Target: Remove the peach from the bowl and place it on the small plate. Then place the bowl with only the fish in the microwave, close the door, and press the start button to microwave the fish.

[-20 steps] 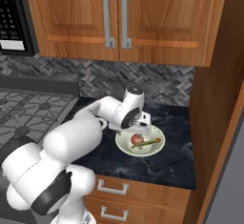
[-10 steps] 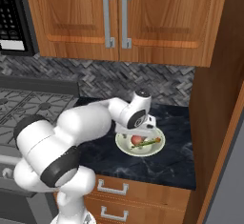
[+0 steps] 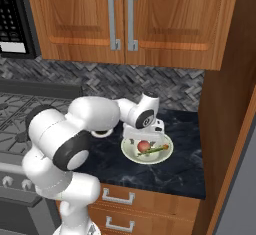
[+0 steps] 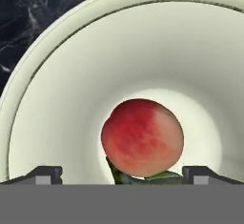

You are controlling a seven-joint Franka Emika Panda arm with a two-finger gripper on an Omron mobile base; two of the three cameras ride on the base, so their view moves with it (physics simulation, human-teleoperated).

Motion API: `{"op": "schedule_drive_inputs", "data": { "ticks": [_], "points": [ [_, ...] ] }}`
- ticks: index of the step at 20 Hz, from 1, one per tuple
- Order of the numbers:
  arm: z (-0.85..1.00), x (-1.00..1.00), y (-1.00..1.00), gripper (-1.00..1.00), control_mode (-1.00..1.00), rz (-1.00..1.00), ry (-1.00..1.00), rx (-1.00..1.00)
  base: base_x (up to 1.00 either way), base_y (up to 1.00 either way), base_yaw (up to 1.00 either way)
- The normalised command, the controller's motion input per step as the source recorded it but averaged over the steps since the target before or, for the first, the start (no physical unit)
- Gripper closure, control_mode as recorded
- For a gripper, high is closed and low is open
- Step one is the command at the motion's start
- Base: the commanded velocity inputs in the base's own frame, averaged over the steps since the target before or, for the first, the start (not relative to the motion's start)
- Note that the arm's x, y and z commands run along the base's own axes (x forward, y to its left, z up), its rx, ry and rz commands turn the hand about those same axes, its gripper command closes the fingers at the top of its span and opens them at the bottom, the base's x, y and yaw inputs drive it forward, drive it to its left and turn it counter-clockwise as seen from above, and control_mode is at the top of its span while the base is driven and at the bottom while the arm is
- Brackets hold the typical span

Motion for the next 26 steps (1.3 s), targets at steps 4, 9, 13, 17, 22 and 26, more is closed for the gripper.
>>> {"op": "schedule_drive_inputs", "data": {
  "ticks": [4, 9, 13, 17, 22, 26],
  "points": [
    [-0.26, 0.21, -0.03, -1.00, -1.00, 0.05, 0.03, 0.00, 0.00, 0.00, 0.00],
    [-0.17, 0.19, -0.09, -1.00, -1.00, 0.05, 0.00, 0.00, 0.00, 0.00, 0.00],
    [-0.20, 0.00, -0.07, -1.00, -1.00, 0.05, 0.00, 0.00, 0.00, 0.00, 0.00],
    [-0.11, -0.13, -0.01, -1.00, -1.00, 0.05, 0.00, 0.00, 0.00, 0.00, 0.00],
    [-0.10, -0.24, 0.01, 1.00, -1.00, 0.04, 0.00, 0.00, 0.00, 0.00, 0.00],
    [0.04, -0.18, 0.18, 1.00, -1.00, 0.04, -0.07, 0.00, 0.00, 0.00, 0.00]
  ]
}}
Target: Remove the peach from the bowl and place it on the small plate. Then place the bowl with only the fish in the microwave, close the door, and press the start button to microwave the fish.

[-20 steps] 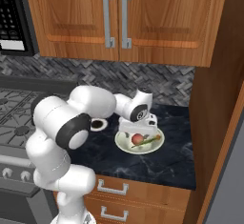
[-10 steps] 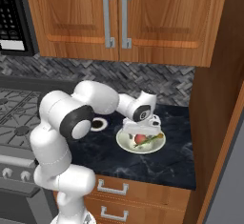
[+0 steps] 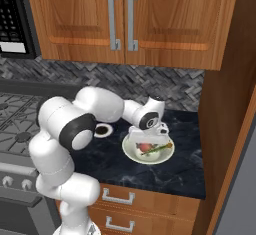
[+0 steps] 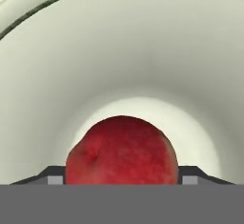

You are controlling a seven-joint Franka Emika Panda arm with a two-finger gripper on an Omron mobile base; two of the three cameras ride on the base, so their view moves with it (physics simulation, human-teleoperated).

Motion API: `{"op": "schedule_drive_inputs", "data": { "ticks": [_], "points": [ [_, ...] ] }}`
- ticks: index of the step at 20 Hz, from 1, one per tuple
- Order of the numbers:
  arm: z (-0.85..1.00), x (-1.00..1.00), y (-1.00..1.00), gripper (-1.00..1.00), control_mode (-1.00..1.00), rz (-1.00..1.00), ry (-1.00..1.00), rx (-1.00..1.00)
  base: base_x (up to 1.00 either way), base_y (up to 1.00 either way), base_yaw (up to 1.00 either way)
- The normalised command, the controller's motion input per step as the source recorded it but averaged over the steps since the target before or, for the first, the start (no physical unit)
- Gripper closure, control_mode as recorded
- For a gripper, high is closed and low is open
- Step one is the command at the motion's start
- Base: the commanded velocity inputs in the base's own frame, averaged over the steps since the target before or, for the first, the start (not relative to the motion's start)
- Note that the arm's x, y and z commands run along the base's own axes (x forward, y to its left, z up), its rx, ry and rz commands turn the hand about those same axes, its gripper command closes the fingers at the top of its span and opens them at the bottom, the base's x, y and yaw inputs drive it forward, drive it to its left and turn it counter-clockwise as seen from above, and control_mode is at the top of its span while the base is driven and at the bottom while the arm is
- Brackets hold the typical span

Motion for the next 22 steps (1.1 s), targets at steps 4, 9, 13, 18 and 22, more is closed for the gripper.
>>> {"op": "schedule_drive_inputs", "data": {
  "ticks": [4, 9, 13, 18, 22],
  "points": [
    [0.55, -0.23, 0.39, 1.00, -1.00, 0.05, -0.32, 0.00, 0.00, 0.00, 0.00],
    [0.94, -0.11, 0.80, 1.00, -1.00, 0.08, -0.34, 0.00, 0.00, 0.00, 0.00],
    [0.83, -0.01, 1.00, 1.00, -1.00, 0.04, -0.16, -0.05, 0.00, 0.00, 0.00],
    [0.35, 0.00, 1.00, 1.00, -1.00, 0.02, 0.00, -0.11, 0.00, 0.00, 0.00],
    [-0.13, 0.21, 0.87, 1.00, -1.00, 0.00, 0.14, -0.04, 0.00, 0.00, 0.00]
  ]
}}
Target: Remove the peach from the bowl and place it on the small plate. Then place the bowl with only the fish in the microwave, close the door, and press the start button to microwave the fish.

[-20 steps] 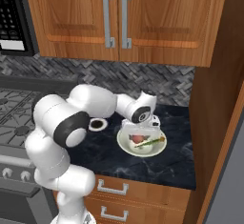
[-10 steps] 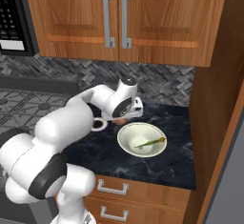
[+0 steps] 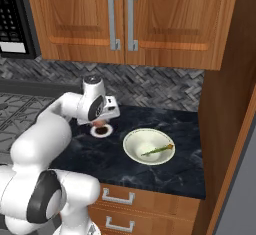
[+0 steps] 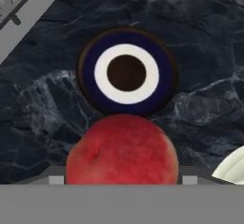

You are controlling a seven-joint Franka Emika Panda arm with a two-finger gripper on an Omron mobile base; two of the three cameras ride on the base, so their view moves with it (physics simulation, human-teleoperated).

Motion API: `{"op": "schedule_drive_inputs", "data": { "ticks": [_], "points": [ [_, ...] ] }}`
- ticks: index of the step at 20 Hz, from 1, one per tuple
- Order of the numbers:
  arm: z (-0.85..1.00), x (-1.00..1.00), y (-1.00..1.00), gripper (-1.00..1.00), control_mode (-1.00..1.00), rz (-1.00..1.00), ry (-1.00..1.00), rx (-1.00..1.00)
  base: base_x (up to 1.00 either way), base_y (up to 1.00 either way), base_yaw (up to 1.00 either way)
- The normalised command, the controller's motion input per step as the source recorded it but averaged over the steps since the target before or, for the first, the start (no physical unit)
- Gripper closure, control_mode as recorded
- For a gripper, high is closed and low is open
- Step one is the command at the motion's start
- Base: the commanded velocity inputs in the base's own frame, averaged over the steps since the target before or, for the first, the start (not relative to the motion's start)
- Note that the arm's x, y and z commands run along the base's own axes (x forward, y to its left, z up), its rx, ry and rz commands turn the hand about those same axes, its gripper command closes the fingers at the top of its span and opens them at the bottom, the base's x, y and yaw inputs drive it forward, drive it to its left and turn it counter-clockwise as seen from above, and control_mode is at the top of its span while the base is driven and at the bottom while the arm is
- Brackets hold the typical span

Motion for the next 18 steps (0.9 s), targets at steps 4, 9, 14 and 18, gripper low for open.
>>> {"op": "schedule_drive_inputs", "data": {
  "ticks": [4, 9, 14, 18],
  "points": [
    [-0.42, 0.54, 0.34, 1.00, -1.00, 0.02, 0.23, 0.00, 0.00, 0.00, 0.00],
    [-0.54, 0.33, 0.08, 1.00, -1.00, 0.00, 0.14, 0.00, 0.00, 0.00, 0.00],
    [-0.29, 0.10, 0.03, 1.00, -1.00, -0.03, 0.11, 0.00, 0.00, 0.00, 0.00],
    [-0.31, 0.31, 0.17, 1.00, -1.00, -0.01, 0.02, 0.00, 0.00, 0.00, 0.00]
  ]
}}
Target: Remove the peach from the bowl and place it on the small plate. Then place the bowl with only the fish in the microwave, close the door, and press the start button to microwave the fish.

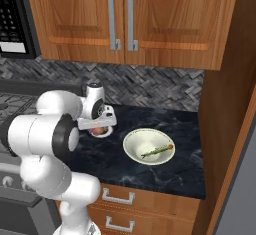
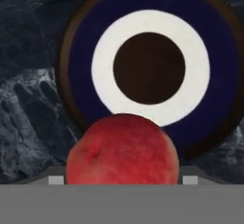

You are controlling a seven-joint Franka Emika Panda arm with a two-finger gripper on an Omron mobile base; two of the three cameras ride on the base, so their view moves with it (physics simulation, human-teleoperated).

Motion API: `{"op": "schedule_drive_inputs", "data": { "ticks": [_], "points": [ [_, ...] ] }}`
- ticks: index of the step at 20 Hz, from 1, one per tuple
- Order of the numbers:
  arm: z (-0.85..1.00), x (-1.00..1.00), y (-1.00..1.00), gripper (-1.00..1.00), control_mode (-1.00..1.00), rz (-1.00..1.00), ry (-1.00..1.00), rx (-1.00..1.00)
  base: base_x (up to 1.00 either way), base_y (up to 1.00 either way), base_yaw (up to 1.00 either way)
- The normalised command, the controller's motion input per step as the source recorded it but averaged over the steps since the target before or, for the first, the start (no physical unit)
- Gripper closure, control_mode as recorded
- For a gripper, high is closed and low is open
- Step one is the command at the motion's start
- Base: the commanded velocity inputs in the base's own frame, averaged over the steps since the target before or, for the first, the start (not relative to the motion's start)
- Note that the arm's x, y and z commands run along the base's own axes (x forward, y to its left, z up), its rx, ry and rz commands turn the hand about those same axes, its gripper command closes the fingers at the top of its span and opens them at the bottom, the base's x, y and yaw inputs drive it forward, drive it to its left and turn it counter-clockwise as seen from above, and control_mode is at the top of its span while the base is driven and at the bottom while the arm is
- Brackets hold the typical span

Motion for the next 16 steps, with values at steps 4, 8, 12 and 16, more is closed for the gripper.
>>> {"op": "schedule_drive_inputs", "data": {
  "ticks": [4, 8, 12, 16],
  "points": [
    [-0.29, 0.48, 0.16, 1.00, -1.00, 0.00, 0.00, 0.00, 0.00, 0.00, 0.00],
    [-0.29, 0.53, 0.01, 1.00, -1.00, 0.00, 0.00, 0.04, 0.00, 0.00, 0.00],
    [-0.29, 0.41, 0.00, -1.00, -1.00, 0.00, 0.00, 0.05, 0.00, 0.00, 0.00],
    [-0.12, 0.09, -0.15, -1.00, -1.00, 0.00, -0.03, 0.05, 0.00, 0.00, 0.00]
  ]
}}
